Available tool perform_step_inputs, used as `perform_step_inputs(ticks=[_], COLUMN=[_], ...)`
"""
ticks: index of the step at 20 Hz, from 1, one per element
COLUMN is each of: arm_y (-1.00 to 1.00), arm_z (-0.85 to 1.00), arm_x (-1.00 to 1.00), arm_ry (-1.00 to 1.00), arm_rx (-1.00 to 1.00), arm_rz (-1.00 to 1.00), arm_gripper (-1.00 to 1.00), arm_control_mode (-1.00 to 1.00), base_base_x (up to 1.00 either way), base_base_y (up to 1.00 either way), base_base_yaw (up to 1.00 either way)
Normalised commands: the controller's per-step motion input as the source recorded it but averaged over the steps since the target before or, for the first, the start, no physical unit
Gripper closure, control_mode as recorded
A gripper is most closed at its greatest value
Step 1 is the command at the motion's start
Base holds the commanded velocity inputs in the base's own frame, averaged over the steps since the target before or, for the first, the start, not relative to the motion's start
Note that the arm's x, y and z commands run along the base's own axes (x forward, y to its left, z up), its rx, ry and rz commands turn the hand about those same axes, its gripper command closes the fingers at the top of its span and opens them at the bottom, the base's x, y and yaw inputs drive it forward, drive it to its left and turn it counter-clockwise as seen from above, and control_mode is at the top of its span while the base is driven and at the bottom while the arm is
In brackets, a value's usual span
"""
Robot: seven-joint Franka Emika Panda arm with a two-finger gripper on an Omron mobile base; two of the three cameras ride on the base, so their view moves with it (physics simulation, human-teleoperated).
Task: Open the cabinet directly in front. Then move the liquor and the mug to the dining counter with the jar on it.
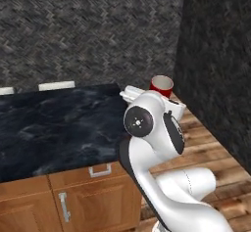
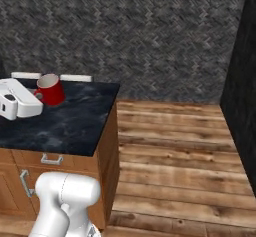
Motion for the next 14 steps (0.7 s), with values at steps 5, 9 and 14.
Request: perform_step_inputs(ticks=[5,9,14], arm_y=[0.00,0.00,0.00], arm_z=[0.00,0.00,0.00], arm_x=[0.00,0.00,0.00], arm_ry=[0.00,0.00,0.00], arm_rx=[0.00,0.00,0.00], arm_rz=[0.00,0.00,0.00], arm_gripper=[1.00,1.00,1.00], arm_control_mode=[1.00,1.00,-1.00], base_base_x=[-0.07,0.00,0.01], base_base_y=[0.91,1.00,0.42], base_base_yaw=[0.00,-0.02,0.00])
